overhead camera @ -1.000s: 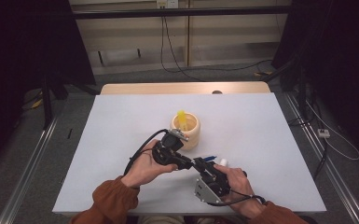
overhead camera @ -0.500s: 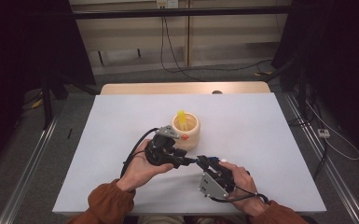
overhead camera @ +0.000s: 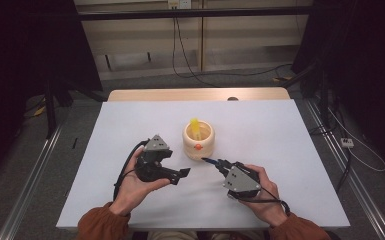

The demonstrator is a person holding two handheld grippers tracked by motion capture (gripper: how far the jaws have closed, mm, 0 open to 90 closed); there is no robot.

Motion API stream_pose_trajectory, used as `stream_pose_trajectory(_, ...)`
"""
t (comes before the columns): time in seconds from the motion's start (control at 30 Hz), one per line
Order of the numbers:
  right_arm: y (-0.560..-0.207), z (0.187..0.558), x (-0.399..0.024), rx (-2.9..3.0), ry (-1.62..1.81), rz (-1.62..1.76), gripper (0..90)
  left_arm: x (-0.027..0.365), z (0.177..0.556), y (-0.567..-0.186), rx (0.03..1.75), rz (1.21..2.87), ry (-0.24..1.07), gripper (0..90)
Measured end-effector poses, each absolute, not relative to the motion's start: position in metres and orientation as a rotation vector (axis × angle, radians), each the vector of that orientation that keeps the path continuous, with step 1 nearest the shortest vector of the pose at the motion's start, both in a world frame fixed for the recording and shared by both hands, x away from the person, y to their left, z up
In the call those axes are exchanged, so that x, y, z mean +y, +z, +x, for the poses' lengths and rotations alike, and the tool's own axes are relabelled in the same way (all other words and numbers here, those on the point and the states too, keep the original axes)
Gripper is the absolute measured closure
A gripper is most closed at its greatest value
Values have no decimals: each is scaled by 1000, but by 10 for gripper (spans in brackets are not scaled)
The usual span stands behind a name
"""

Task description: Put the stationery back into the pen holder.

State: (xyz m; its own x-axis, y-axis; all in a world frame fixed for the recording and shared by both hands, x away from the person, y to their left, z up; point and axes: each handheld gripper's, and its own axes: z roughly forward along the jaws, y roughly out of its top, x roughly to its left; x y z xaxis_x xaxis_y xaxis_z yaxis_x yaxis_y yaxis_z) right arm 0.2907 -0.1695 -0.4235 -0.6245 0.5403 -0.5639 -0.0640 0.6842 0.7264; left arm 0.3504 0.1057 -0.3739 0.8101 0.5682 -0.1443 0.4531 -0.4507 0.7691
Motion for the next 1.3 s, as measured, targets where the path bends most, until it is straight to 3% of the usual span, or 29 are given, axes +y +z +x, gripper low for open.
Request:
stream_pose_trajectory(0.33, -419, 299, -181, 2091, 1160, 575, 802, 136, 343, -399, 811, 2079, 218, 68)
stream_pose_trajectory(0.67, -416, 311, -188, 2076, 1335, 718, 802, 167, 327, -427, 872, 2002, 258, 63)
stream_pose_trajectory(1.3, -394, 331, -190, 2002, 1511, 784, 801, 168, 327, -439, 881, 2000, 297, 67)
